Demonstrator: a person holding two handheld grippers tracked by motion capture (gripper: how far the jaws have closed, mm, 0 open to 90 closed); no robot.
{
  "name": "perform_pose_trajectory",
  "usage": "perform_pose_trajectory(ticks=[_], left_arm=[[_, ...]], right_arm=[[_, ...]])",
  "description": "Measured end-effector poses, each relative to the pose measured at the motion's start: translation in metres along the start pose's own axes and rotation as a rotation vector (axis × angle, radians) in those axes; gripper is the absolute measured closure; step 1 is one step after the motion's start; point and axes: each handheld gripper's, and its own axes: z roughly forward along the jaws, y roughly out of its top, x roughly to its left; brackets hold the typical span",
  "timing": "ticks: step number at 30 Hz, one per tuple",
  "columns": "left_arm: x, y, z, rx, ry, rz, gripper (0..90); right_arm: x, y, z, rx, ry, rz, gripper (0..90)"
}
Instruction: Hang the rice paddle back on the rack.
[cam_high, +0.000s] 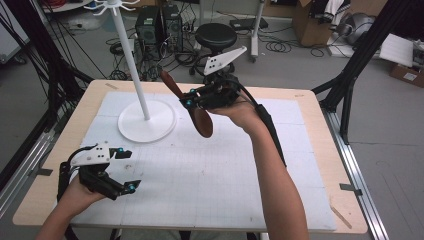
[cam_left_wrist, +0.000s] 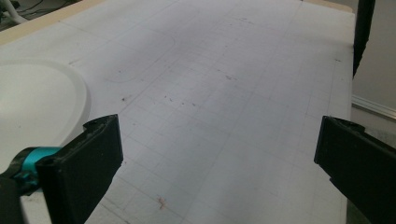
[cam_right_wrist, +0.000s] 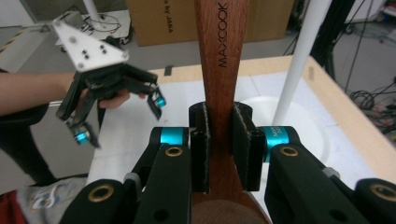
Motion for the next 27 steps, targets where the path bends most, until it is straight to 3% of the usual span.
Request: perform_pose_trajectory(ticks=[12, 27], left_arm=[[0.001, 0.000, -0.003, -0.021, -0.005, -0.006, 1.7], [0.004, 0.000, -0.003, -0.027, -0.014, -0.014, 1.7]], right_arm=[[-0.011, 0.027, -0.001, -0.023, -0.020, -0.029, 78.7], [-0.030, 0.057, -0.001, -0.053, -0.040, -0.010, 78.7]])
